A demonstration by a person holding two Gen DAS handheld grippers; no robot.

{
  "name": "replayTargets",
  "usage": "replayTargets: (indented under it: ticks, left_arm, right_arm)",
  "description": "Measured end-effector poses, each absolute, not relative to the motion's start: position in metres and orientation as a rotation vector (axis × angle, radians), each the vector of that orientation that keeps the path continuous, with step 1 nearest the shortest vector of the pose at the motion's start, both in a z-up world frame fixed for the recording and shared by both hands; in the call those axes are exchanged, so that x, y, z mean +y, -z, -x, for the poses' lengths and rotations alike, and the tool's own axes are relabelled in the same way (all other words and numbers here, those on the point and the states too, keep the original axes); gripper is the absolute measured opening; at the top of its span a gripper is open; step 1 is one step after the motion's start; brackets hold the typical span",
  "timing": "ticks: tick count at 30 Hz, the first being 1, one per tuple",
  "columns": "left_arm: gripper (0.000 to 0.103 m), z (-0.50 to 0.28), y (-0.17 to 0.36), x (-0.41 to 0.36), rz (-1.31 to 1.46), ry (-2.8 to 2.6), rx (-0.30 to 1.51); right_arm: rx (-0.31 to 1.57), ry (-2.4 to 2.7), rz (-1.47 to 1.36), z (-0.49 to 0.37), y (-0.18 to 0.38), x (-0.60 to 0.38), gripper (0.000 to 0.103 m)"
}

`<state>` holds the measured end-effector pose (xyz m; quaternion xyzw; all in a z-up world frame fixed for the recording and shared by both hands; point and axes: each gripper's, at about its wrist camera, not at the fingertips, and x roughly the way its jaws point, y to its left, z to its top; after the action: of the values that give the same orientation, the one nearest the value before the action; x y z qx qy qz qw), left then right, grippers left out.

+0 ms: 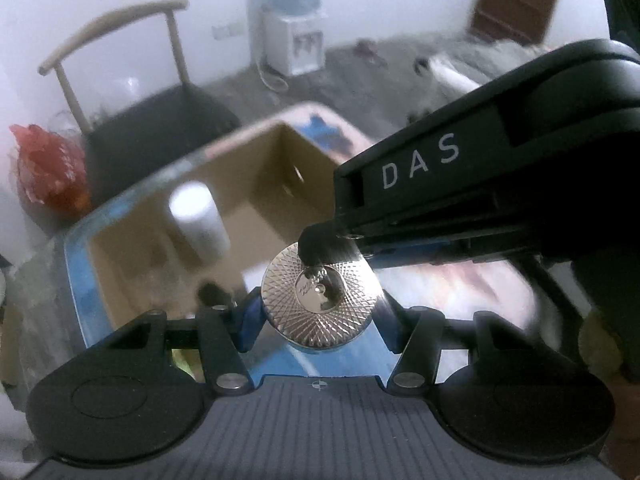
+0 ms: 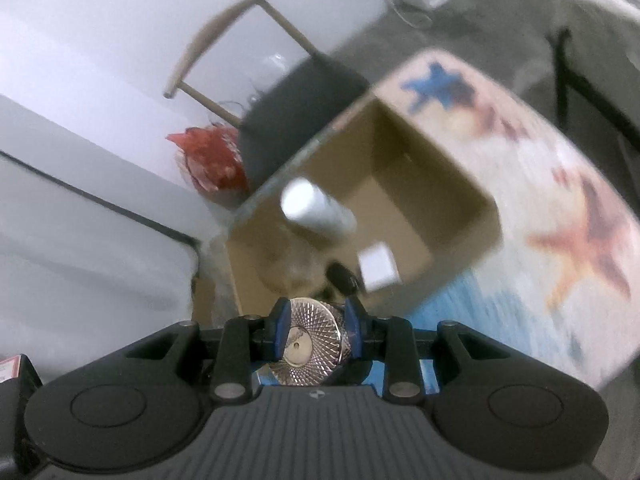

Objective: Organize rigid objects
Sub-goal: 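Lift the gold-lidded jar into the box and open the right tool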

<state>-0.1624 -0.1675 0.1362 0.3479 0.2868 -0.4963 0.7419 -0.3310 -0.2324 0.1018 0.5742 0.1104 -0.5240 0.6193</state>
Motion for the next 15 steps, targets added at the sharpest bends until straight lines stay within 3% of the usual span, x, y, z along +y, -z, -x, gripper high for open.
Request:
replayTargets:
  ticks: [15]
  left_arm:
    - [0.056, 0.060, -0.085, -0.291, -0.701, 0.836, 0.804]
  right_arm:
    - [0.465, 0.993, -1.376, 0.348, -0.007, -0.395, 0.032]
